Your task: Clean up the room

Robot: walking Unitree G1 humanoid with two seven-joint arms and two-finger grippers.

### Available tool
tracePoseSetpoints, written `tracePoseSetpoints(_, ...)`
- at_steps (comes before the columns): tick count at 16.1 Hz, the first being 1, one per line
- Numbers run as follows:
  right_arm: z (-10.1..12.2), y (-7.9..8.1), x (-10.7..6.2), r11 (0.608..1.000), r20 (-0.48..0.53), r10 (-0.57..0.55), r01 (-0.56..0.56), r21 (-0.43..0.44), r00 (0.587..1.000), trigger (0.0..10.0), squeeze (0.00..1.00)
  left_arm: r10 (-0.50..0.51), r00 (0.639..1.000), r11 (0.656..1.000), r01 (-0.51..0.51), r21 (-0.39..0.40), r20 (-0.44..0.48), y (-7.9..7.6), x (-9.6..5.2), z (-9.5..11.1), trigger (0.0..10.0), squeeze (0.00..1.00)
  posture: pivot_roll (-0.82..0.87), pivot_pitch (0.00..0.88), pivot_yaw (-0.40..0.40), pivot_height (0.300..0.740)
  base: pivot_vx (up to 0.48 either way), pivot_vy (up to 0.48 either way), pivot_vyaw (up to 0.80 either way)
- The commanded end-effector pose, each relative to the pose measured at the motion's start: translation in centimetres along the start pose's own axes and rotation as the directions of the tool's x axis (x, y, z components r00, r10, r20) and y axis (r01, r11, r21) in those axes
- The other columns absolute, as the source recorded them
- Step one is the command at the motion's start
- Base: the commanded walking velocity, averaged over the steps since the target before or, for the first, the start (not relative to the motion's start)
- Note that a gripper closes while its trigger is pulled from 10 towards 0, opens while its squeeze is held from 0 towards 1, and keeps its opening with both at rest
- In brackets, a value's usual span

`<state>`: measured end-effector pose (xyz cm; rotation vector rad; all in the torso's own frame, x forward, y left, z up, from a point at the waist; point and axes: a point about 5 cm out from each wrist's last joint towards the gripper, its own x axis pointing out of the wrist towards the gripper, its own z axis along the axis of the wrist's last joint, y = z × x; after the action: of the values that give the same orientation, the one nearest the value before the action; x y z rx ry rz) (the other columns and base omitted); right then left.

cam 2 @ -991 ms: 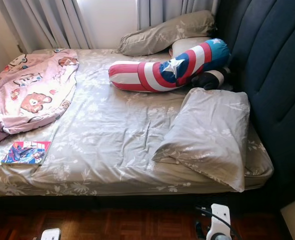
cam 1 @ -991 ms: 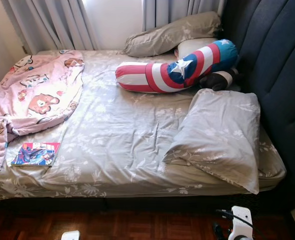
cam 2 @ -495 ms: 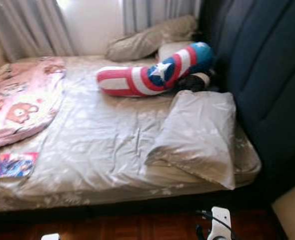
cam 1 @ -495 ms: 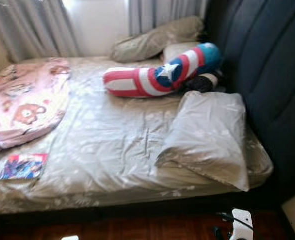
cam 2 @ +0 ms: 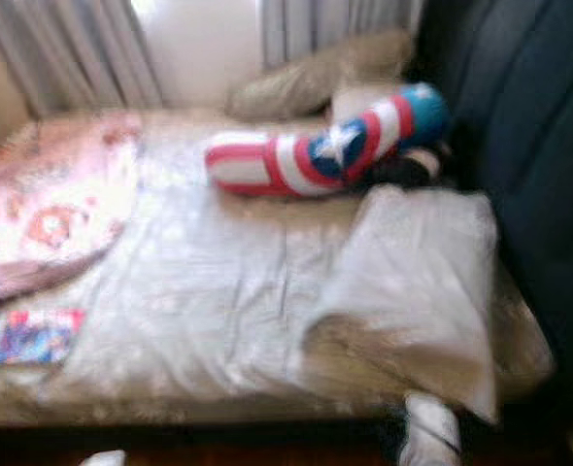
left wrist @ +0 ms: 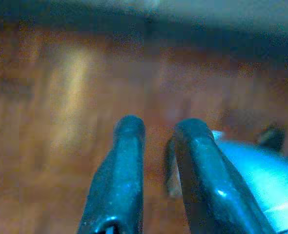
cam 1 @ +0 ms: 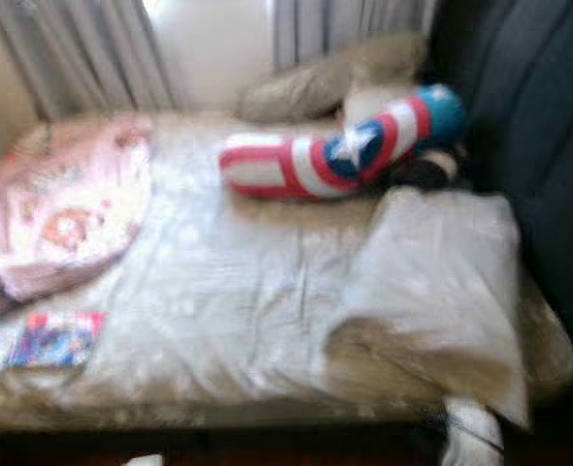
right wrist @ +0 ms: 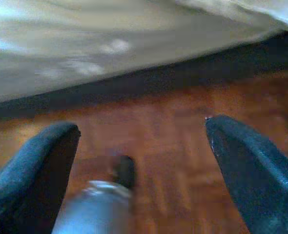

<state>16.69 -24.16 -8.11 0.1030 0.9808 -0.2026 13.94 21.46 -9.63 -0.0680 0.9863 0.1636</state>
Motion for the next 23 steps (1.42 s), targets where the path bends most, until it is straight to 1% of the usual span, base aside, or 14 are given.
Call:
tracePoseSetpoints(1,1.31,1.70,0.36,0.999,0.041,0.043,-0.044,0.010,0.998,10.0,0.00,0.049,0.999,0.999,-0.049,0.003,-0.023,1.87,-0.38,-0.65,10.0,0.00,0.04,0.000,0.025,0.740,0.266,0.000,-0.61)
tracePoseSetpoints(5,1.37,1.75,0.37,0.999,0.040,0.047,-0.048,0.005,0.998,10.0,0.00,0.055,0.998,0.998,-0.055,0.001,-0.017,1.91,-0.37,-0.58,10.0,0.00,0.04,0.000,0.026,0.740,0.193,0.000,-0.66)
tracePoseSetpoints(12,1.37,1.76,0.34,0.999,0.054,0.050,-0.051,0.006,0.997,10.0,0.00,0.054,0.998,0.998,-0.054,0.015,-0.023,1.93,-0.40,-0.68,10.0,0.00,0.03,0.000,0.038,0.740,0.000,0.000,0.00)
tracePoseSetpoints(14,1.41,1.78,0.34,0.998,0.052,0.060,-0.058,-0.039,0.997,10.0,0.00,0.052,0.998,0.998,-0.051,0.024,-0.023,1.94,-0.41,-0.71,10.0,0.00,0.03,0.000,0.040,0.740,0.000,0.000,0.00)
tracePoseSetpoints(16,1.38,1.82,0.33,0.998,0.057,0.061,-0.059,-0.036,0.996,10.0,0.00,0.053,0.998,0.998,-0.052,0.033,-0.024,2.01,-0.44,-0.77,10.0,0.00,0.03,0.000,0.045,0.740,0.000,-0.382,0.80)
tracePoseSetpoints(17,1.24,1.83,0.32,0.998,0.056,0.058,-0.058,-0.007,0.997,10.0,0.00,0.053,0.998,0.998,-0.052,0.035,-0.025,2.03,-0.45,-0.81,10.0,0.00,0.03,0.000,0.046,0.740,0.000,-0.386,0.00)
tracePoseSetpoints(18,1.11,1.81,0.31,0.999,0.053,0.054,-0.054,0.004,0.997,10.0,0.00,0.053,0.998,0.998,-0.052,0.038,-0.027,2.05,-0.47,-0.88,10.0,0.00,0.03,0.000,0.048,0.740,0.000,-0.386,0.00)
tracePoseSetpoints(19,1.09,1.81,0.31,0.998,0.052,0.055,-0.055,-0.008,0.997,10.0,0.00,0.053,0.998,0.998,-0.052,0.038,-0.028,2.06,-0.49,-0.92,10.0,0.00,0.03,0.000,0.049,0.740,0.000,-0.382,0.00)
tracePoseSetpoints(23,0.86,1.89,0.29,0.998,0.048,0.055,-0.054,-0.008,0.997,10.0,0.00,0.052,0.998,0.997,-0.051,0.050,-0.030,2.19,-0.54,-1.03,10.0,0.00,0.02,0.000,0.057,0.740,0.000,-0.379,0.00)
